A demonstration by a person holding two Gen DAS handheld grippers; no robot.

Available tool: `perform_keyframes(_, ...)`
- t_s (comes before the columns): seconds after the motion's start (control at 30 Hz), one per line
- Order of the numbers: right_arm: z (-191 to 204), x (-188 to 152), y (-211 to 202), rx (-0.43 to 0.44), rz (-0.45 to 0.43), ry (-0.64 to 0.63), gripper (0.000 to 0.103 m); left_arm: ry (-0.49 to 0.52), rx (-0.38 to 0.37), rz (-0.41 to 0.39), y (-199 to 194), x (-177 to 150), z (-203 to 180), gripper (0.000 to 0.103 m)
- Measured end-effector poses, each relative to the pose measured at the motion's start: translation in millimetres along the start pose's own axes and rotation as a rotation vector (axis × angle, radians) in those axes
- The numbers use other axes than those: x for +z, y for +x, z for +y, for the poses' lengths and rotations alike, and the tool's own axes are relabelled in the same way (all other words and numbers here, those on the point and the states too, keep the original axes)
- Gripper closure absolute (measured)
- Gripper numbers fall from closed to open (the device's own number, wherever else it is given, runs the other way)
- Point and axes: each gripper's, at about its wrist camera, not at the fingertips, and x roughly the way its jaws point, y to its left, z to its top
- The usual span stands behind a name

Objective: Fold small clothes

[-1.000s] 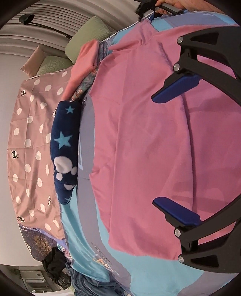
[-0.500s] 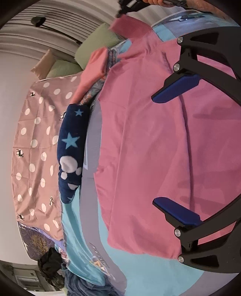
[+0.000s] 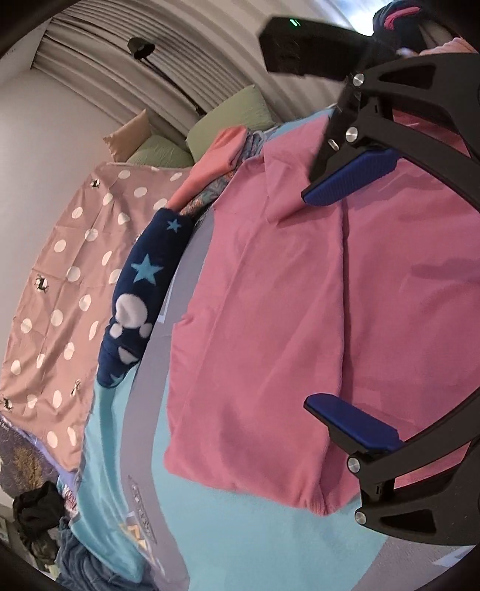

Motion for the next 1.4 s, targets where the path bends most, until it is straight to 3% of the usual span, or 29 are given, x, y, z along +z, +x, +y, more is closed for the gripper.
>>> perform_keyframes(0.1, -4.8, -9.1, -3.7, -0.039, 0.014, -0.023, 0.094, -0.017, -0.065, 0.033, 9.8, 5.0, -1.8, 0.002)
perform_keyframes(0.27, -13.1, -12.4, -14.4, -0.066, -0.037, 0.032, 0.058, 0.012, -0.09, 0.037, 22.6, 10.6, -13.1, 0.002)
perform_keyframes(0.43, -8.6, -3.1, -4.3, -0.019, -0.047, 0.052, 0.058, -0.024, -0.112, 0.044, 30.5, 1.7, -2.3, 0.002)
perform_keyframes(0.53, 26.4, -6.3, 2.7, 0.058, -0.03, -0.105, 0.055, -0.061, -0.14, 0.032, 27.0, 1.2, 12.1, 0.002)
perform_keyframes(0.57, 46.8, -13.4, 2.7, 0.055, -0.027, -0.234, 0.05, -0.069, -0.151, 0.025, 24.4, 1.7, 16.3, 0.002)
perform_keyframes(0.63, 63.8, -25.7, 0.0, 0.026, -0.031, -0.368, 0.048, -0.087, -0.171, 0.015, 20.5, 2.6, 24.1, 0.002)
perform_keyframes(0.73, 60.8, -33.3, -3.3, -0.017, -0.017, -0.373, 0.048, -0.104, -0.191, 0.024, 21.4, 3.8, 28.2, 0.002)
perform_keyframes(0.83, 39.4, -35.0, -11.2, -0.06, -0.012, -0.279, 0.048, -0.078, -0.212, 0.042, 24.1, 4.8, 21.1, 0.004)
perform_keyframes(0.97, 32.1, -40.3, -20.3, -0.116, -0.027, -0.268, 0.048, -0.034, -0.162, 0.088, 33.9, 9.8, 8.9, 0.024)
perform_keyframes(1.13, 61.7, -46.8, -12.8, -0.211, -0.029, -0.439, 0.05, 0.006, -0.117, 0.104, 38.1, 17.9, -1.9, 0.029)
perform_keyframes(1.2, 79.1, -51.4, -1.5, -0.251, -0.013, -0.55, 0.055, 0.035, -0.1, 0.109, 41.8, 22.3, -6.6, 0.029)
perform_keyframes(1.27, 87.8, -55.9, 8.8, -0.268, 0.006, -0.621, 0.067, 0.047, -0.091, 0.119, 46.8, 27.7, -9.3, 0.029)
perform_keyframes(1.4, 88.2, -52.1, 23.5, -0.285, 0.028, -0.64, 0.074, 0.03, -0.142, 0.164, 58.3, 35.1, -10.2, 0.041)
